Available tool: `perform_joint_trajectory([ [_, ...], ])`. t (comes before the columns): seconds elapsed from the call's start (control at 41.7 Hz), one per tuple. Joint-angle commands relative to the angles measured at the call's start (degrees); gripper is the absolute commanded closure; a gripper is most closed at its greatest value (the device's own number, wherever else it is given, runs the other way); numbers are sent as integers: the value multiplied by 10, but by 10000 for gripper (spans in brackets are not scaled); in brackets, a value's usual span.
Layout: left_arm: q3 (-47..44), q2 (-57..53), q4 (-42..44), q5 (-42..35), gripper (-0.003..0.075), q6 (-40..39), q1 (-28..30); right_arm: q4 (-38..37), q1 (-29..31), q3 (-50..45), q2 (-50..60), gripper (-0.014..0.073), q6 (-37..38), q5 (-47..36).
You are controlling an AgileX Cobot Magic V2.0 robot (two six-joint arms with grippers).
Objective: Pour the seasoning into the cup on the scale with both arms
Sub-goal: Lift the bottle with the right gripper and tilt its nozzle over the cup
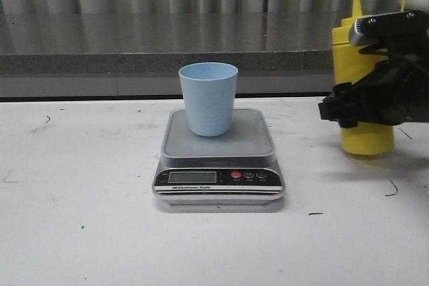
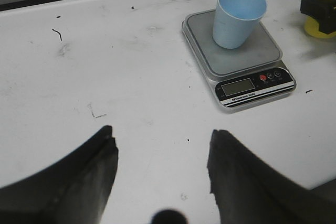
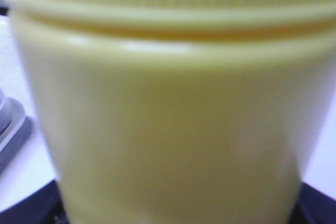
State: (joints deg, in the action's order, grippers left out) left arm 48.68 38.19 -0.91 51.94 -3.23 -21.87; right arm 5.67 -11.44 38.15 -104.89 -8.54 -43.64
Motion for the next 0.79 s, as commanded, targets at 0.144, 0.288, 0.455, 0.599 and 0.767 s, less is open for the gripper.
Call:
perform_joint_trajectory([
  [0.144,14,-2,-2,-39,334,-7,0,-12,3,66,146,300,-188,166],
  [0.288,14,-2,-2,-39,334,-7,0,-12,-9,137,174,300,-294,324],
  [0.455,14,-2,-2,-39,334,-7,0,-15,-37,244,165,300,-363,500],
  [0.599,14,-2,-2,-39,334,-7,0,-79,-71,326,144,300,-360,593],
  [0.767,14,-2,-2,-39,334,-7,0,-257,-121,401,114,300,-297,700],
])
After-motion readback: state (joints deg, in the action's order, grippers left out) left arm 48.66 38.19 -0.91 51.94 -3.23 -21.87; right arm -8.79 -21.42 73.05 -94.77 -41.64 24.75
